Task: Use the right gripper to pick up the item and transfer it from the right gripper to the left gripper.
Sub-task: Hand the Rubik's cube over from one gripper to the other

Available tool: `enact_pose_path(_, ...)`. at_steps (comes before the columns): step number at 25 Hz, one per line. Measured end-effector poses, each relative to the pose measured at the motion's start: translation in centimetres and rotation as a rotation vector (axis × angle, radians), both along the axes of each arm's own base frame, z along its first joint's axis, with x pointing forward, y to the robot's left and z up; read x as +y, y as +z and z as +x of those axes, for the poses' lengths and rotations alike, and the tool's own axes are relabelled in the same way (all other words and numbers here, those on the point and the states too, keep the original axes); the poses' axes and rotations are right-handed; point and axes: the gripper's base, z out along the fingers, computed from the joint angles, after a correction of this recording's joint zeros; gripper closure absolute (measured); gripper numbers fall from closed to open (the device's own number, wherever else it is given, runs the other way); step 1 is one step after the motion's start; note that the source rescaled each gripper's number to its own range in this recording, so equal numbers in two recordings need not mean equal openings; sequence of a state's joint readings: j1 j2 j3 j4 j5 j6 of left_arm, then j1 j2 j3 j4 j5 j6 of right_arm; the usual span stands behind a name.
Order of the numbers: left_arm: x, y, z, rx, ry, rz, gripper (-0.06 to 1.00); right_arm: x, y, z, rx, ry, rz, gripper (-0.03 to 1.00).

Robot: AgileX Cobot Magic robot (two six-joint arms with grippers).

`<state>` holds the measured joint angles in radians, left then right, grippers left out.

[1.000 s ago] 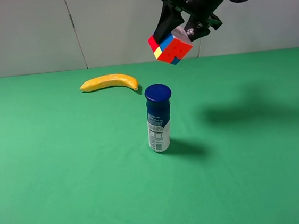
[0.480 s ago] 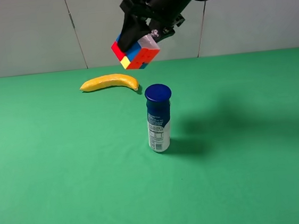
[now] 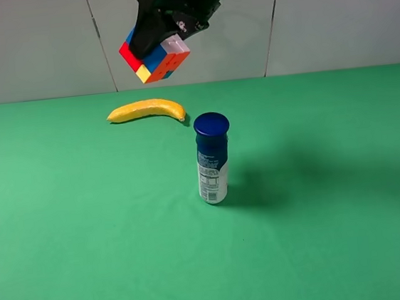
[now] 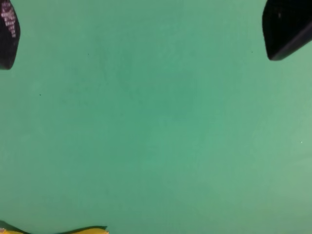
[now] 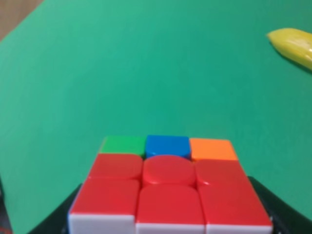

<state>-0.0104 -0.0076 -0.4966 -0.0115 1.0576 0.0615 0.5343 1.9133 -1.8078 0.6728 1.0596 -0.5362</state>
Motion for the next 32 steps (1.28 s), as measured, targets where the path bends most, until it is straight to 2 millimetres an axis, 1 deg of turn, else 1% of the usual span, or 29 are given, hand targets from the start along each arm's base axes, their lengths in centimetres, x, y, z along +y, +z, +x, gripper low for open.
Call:
enact_pose_path(8, 0.0, 0.0, 0.0, 0.000, 0.000, 0.000, -0.06, 0.9, 0.0, -0.8, -0.027, 0.071, -0.007, 0.91)
enact_pose_path(15, 0.0, 0.0, 0.0, -0.001, -0.003, 0.011, -0.06, 0.9, -0.1, -1.1, -0.002, 0.086, -0.010, 0.91)
enact_pose_path(22, -0.3, 0.0, 0.2, 0.002, -0.103, 0.093, -0.06, 1.2, 0.2, -1.4, 0.046, 0.079, 0.039, 0.91)
enact_pose_path(26, -0.3, 0.8, 1.8, 0.073, -0.172, 0.167, -0.06, 1.3, 0.3, -1.4, 0.064, 0.074, 0.055, 0.91)
enact_pose_path(29, -0.4, 1.6, 3.7, 0.115, -0.227, 0.222, -0.06, 1.3, 0.3, -1.4, 0.077, 0.062, 0.059, 0.91)
enact_pose_path(32, -0.5, 1.9, 5.8, 0.151, -0.271, 0.248, -0.06, 1.3, 0.3, -1.5, 0.083, 0.062, 0.059, 0.91)
